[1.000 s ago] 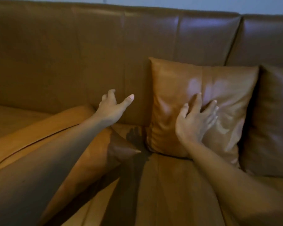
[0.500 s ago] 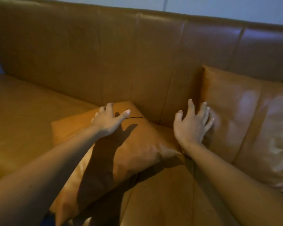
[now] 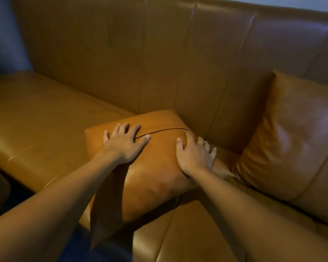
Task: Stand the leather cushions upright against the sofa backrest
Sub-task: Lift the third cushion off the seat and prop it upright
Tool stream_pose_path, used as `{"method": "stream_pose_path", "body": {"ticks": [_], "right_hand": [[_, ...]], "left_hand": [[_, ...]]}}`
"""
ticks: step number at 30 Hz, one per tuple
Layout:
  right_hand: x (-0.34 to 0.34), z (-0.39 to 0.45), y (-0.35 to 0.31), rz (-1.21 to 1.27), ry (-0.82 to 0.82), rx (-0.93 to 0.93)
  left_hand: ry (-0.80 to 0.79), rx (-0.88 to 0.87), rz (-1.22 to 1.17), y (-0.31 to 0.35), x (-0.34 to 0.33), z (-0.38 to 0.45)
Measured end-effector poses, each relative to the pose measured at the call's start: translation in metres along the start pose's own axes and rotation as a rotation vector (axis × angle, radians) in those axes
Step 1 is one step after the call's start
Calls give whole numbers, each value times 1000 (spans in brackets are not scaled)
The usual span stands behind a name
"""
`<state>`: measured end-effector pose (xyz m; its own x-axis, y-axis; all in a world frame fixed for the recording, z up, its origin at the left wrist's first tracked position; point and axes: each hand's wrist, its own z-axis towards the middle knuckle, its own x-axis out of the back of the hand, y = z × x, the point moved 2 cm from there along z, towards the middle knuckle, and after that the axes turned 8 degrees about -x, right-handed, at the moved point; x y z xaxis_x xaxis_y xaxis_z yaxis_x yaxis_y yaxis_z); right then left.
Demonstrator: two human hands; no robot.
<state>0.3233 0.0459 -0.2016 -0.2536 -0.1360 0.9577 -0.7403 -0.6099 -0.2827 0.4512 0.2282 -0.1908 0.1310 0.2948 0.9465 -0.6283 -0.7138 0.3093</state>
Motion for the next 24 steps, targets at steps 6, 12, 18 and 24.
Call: {"method": "stream_pose_path", "body": {"ticks": [6, 12, 18, 24], "right_hand": [[-8, -1, 7, 0, 31, 1], [-12, 0, 7, -2, 64, -4], [-16, 0, 13, 32, 53, 3], [-18, 7, 26, 91, -34, -135]], "left_hand": [[100, 0, 21, 1, -16, 1], [159, -10, 21, -2, -16, 6], [185, 6, 39, 7, -19, 9], [257, 12, 27, 9, -26, 5]]}}
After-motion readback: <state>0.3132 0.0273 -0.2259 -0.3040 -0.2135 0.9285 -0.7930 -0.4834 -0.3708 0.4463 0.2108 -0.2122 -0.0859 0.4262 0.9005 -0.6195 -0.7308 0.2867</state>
